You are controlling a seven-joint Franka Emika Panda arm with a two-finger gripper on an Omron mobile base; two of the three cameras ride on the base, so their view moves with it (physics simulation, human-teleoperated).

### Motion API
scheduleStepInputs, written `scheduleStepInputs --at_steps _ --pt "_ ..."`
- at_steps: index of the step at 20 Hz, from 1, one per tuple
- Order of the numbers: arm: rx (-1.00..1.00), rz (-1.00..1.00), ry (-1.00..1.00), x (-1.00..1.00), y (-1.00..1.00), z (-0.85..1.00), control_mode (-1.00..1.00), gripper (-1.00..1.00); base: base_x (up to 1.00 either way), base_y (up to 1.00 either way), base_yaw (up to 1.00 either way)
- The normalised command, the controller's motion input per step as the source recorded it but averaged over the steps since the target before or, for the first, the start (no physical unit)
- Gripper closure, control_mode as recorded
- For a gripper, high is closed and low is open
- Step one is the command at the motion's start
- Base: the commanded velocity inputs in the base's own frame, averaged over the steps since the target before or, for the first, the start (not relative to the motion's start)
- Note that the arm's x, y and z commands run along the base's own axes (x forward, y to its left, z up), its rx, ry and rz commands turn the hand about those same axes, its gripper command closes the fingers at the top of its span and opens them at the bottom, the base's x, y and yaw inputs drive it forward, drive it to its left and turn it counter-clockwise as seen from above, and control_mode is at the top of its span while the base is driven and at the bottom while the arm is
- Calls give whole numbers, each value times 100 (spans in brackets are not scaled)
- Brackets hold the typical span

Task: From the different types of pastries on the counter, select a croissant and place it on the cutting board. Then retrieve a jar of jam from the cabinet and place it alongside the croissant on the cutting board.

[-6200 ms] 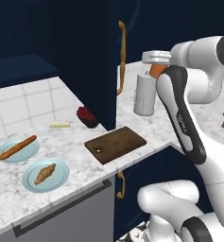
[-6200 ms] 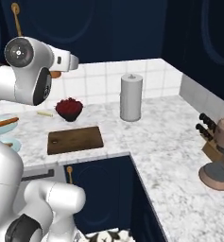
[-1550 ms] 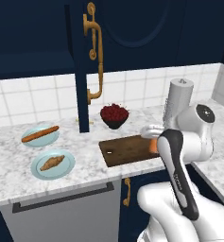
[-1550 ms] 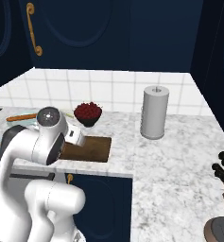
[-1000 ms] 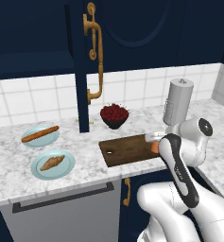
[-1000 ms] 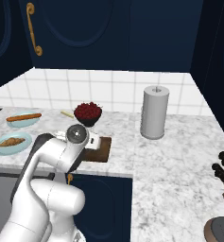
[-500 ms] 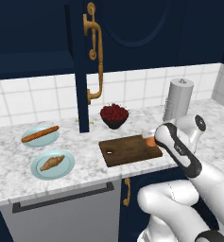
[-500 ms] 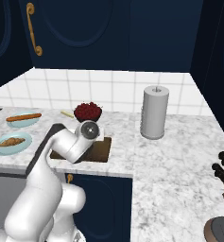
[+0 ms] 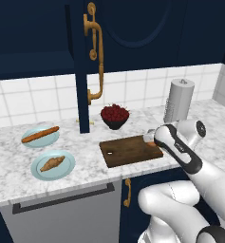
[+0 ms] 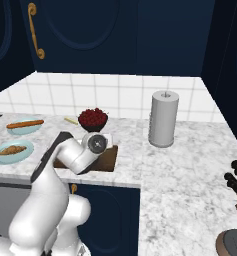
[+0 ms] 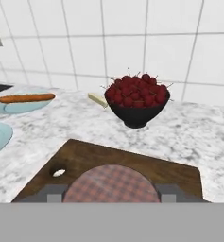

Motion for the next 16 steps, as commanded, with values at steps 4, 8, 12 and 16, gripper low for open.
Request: scheduleStepInputs --at_steps 4,8,12,16 --pt "0 0 -2 16 -5 -30 -100 100 0 0 0" --pt "0 0 0 30 -1 -22 -100 100 0 0 0" --pt "0 0 0 0 -8 -33 -100 100 0 0 0" --pt "0 0 0 11 -2 -33 -100 100 0 0 0"
